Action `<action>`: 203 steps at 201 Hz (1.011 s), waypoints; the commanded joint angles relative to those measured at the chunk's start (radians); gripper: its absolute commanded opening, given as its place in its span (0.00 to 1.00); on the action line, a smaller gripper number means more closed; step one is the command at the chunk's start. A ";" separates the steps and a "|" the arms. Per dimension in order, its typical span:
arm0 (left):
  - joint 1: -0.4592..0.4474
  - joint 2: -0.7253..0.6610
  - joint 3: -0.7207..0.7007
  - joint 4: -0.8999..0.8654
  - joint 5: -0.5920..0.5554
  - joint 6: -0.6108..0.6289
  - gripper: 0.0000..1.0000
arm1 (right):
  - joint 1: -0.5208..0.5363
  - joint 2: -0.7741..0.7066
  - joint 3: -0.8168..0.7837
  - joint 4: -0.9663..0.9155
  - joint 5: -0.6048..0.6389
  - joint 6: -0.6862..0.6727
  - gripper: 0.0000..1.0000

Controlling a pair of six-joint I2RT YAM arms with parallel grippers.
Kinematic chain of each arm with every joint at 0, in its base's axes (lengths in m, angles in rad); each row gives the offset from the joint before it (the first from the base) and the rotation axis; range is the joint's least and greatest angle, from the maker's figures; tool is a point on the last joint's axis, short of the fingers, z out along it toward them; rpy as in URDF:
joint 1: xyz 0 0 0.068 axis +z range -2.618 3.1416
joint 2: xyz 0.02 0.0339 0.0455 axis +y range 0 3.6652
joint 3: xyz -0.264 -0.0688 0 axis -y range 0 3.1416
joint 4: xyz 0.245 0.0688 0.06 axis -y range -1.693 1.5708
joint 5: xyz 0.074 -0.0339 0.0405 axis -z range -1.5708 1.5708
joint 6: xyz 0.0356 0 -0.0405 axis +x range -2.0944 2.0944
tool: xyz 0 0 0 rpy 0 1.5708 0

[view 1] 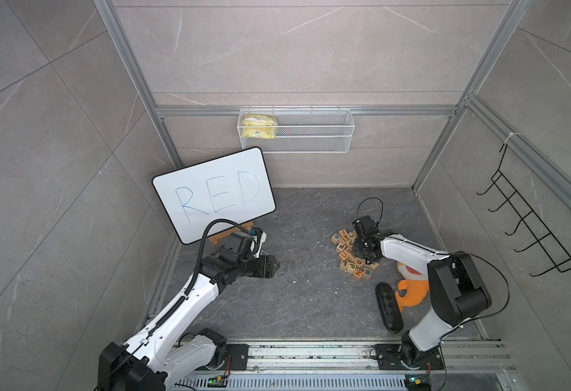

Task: Assemble the uppercase word "red" with letter blocks
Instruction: Adjust the letter block at the center of the board.

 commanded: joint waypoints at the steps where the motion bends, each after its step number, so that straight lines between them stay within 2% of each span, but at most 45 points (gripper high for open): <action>1: -0.003 -0.020 0.025 -0.010 -0.016 0.031 0.75 | -0.001 0.000 0.022 0.003 -0.016 0.030 0.34; 113: -0.002 -0.028 0.022 -0.010 -0.020 0.032 0.75 | 0.001 0.082 0.049 -0.036 0.009 0.073 0.35; 203: -0.002 -0.036 0.022 -0.010 -0.030 0.032 0.75 | 0.013 0.082 0.095 -0.057 0.018 0.043 0.35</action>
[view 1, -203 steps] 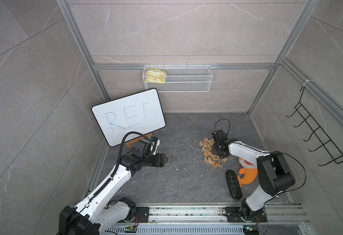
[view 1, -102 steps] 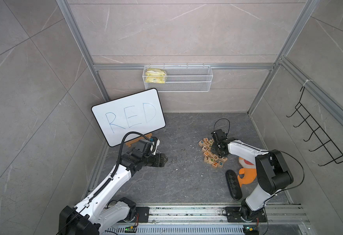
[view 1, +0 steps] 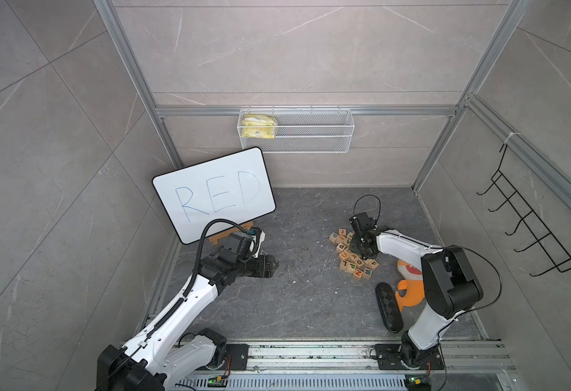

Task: Assemble the uppercase word "red" with letter blocks
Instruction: Adjust the letter block at the center of the board.

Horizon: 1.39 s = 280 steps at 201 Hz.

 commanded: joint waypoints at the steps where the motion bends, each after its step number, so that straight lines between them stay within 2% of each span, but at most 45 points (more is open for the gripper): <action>1: -0.002 -0.020 0.023 -0.007 -0.006 0.031 0.75 | 0.009 0.014 0.020 -0.035 0.001 -0.011 0.35; 86: -0.001 -0.021 0.022 -0.007 -0.008 0.032 0.75 | 0.011 0.022 0.002 -0.029 -0.005 -0.003 0.39; 120: -0.002 -0.018 0.022 -0.007 -0.008 0.032 0.75 | 0.011 0.007 -0.011 -0.024 -0.009 0.000 0.34; 203: -0.002 -0.023 0.022 -0.007 -0.011 0.032 0.75 | -0.001 -0.046 -0.026 -0.064 0.050 -0.005 0.36; 280: -0.002 -0.027 0.022 -0.007 -0.012 0.032 0.75 | -0.004 -0.064 -0.012 -0.028 -0.023 -0.008 0.37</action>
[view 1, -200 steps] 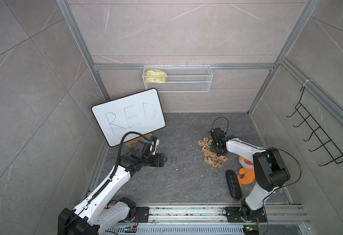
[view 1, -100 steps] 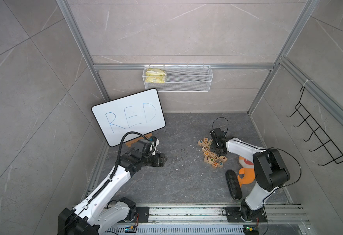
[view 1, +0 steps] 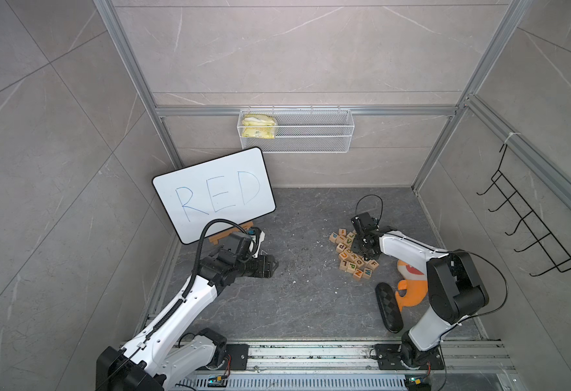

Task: Assemble the uppercase word "red" with letter blocks
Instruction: Adjust the letter block at the center of the board, then pick up the letter block from the center of the board.

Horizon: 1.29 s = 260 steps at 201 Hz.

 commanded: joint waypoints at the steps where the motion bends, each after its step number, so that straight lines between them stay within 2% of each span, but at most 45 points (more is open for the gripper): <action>1: -0.001 -0.019 0.022 -0.006 -0.011 0.031 0.75 | -0.003 -0.017 0.001 0.001 -0.019 -0.005 0.37; 182: -0.002 -0.023 0.020 -0.007 -0.012 0.033 0.75 | -0.002 0.068 0.015 0.016 0.007 -0.004 0.42; 233: -0.003 -0.023 0.019 -0.007 -0.017 0.034 0.75 | -0.003 0.090 0.014 0.021 0.012 -0.010 0.42; 260: -0.002 -0.023 0.018 -0.007 -0.019 0.034 0.75 | -0.002 0.082 0.011 0.022 0.018 -0.014 0.38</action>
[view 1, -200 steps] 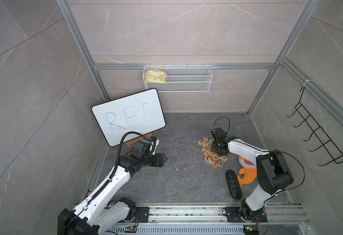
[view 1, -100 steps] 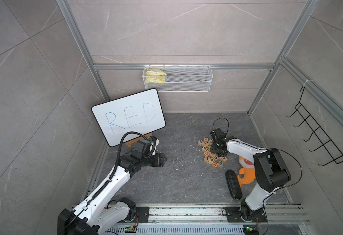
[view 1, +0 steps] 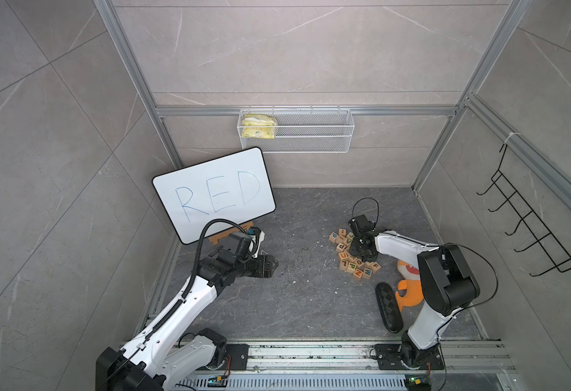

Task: Assemble the uppercase word "red" with letter blocks
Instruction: Pick up the letter block from the center of the board.

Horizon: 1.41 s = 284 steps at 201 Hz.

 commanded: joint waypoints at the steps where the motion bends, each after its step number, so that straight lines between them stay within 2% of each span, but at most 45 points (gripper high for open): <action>1: -0.002 -0.020 0.017 -0.007 -0.009 0.029 0.75 | -0.003 0.004 0.012 0.001 0.024 -0.013 0.38; 28: -0.001 -0.021 0.020 -0.007 -0.008 0.028 0.75 | -0.002 -0.020 0.013 -0.004 0.031 -0.025 0.31; 58: -0.002 -0.025 0.019 -0.007 -0.009 0.028 0.75 | -0.002 -0.079 0.005 -0.017 0.029 -0.048 0.28; 122: -0.002 -0.045 0.022 -0.005 -0.015 0.026 0.75 | 0.007 -0.347 -0.020 -0.011 -0.043 -0.236 0.20; 142: -0.001 -0.057 0.019 0.000 -0.020 0.029 0.75 | 0.019 -0.420 -0.012 -0.004 -0.098 -0.316 0.01; 168: -0.002 -0.071 0.011 0.005 -0.031 0.034 0.76 | 0.048 -0.489 -0.001 0.031 -0.172 -0.391 0.00; 200: 0.005 -0.094 0.022 0.001 -0.052 0.041 0.76 | 0.105 -0.554 -0.058 0.193 -0.237 -0.508 0.00; 219: 0.008 -0.127 0.012 0.005 -0.100 0.044 0.76 | 0.139 -0.576 -0.140 0.376 -0.354 -0.621 0.00; 239: 0.011 -0.158 0.004 0.006 -0.156 0.055 0.77 | 0.195 -0.556 -0.192 0.526 -0.520 -0.830 0.00; 252: 0.018 -0.170 0.007 -0.005 -0.180 0.066 0.77 | 0.248 -0.496 -0.152 0.496 -0.608 -1.031 0.00; 261: 0.030 -0.176 0.011 -0.017 -0.198 0.070 0.77 | 0.283 -0.438 -0.100 0.447 -0.626 -1.163 0.00; 284: 0.078 -0.208 0.014 -0.021 -0.209 0.072 0.78 | 0.324 -0.282 0.008 0.385 -0.656 -1.363 0.00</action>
